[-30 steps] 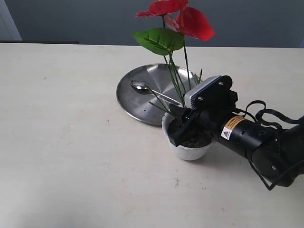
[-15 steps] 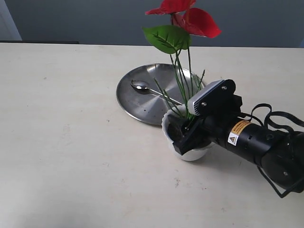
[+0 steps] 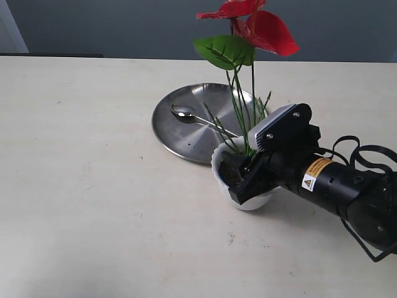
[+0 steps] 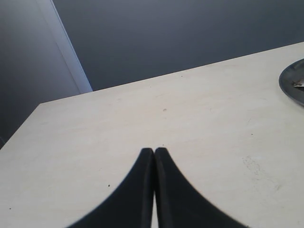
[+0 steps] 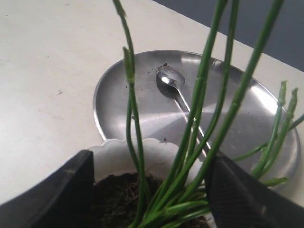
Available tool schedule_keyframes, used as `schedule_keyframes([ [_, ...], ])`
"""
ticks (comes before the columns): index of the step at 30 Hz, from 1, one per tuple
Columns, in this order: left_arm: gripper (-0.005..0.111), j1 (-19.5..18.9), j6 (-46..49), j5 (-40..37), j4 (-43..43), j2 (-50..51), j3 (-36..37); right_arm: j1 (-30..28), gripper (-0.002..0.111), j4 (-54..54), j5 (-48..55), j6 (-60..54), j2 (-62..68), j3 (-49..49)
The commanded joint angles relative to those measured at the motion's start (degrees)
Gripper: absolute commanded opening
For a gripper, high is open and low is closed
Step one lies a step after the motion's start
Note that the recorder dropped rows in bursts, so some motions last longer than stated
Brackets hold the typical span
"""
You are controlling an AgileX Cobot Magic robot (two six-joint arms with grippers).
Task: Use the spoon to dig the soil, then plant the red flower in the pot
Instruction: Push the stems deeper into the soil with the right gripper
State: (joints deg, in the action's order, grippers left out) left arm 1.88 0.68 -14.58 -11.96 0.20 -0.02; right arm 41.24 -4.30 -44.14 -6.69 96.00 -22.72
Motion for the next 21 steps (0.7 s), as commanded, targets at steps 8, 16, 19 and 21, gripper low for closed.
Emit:
schedule_keyframes([
  [8, 0.000, -0.03, -0.06, 0.63, 0.29, -0.20, 0.02, 0.00, 0.063, 1.39, 2.44, 0.36, -0.35, 0.72],
  [16, 0.000, -0.03, -0.06, 0.63, 0.29, -0.20, 0.02, 0.00, 0.063, 1.26, 2.32, 1.48, -0.35, 0.72],
  [19, 0.000, -0.03, -0.06, 0.63, 0.29, -0.20, 0.02, 0.00, 0.067, 0.54, 2.32, 3.99, -0.35, 0.72],
  [21, 0.000, -0.03, -0.06, 0.63, 0.29, -0.20, 0.02, 0.00, 0.074, 0.54, 2.32, 4.29, -0.35, 0.72],
])
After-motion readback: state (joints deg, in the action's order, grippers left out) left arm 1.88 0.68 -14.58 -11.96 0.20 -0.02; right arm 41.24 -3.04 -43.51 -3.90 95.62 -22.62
